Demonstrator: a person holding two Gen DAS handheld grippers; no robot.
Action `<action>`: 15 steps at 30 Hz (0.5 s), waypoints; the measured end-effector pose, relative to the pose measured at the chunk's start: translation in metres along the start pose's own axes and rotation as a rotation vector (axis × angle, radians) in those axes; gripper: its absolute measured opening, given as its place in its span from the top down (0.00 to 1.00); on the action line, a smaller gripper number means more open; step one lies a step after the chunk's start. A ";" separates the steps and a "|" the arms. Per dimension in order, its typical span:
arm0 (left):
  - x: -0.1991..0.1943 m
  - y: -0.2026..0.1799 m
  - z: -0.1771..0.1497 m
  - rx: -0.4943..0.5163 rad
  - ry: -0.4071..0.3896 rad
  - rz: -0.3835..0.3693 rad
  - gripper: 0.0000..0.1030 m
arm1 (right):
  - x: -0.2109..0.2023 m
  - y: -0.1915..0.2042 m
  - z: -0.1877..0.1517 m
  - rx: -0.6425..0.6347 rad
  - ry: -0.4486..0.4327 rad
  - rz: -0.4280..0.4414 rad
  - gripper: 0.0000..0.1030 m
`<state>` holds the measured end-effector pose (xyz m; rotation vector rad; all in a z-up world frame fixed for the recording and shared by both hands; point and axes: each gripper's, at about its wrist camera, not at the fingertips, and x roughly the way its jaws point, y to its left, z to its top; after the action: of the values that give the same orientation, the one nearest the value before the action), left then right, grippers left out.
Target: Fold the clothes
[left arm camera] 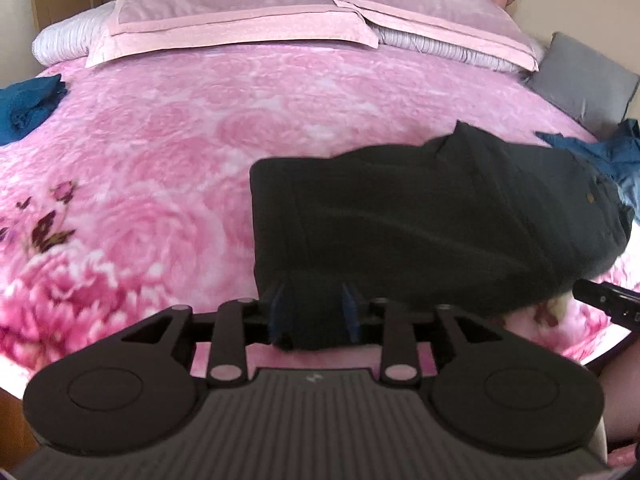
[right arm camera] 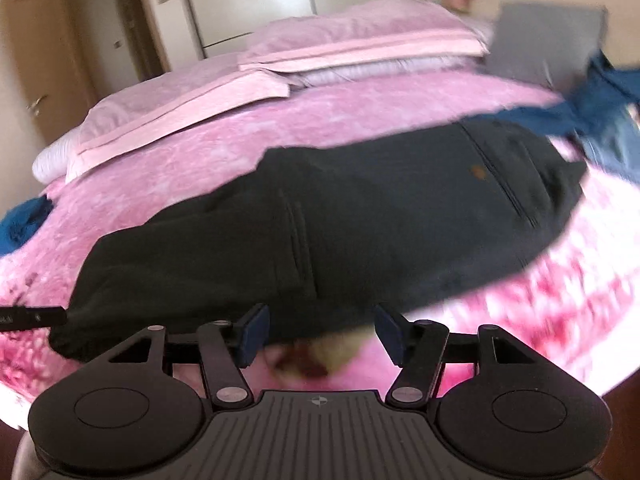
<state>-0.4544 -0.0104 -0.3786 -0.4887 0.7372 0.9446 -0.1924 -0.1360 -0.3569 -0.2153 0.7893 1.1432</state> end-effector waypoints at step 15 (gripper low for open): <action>-0.042 -0.043 -0.021 0.109 -0.036 0.011 0.67 | -0.051 -0.026 -0.021 0.097 -0.021 0.008 0.40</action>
<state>-0.4410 -0.0688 -0.3585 -0.3715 0.7553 0.9154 -0.1886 -0.1953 -0.3445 -0.1195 0.8255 1.1102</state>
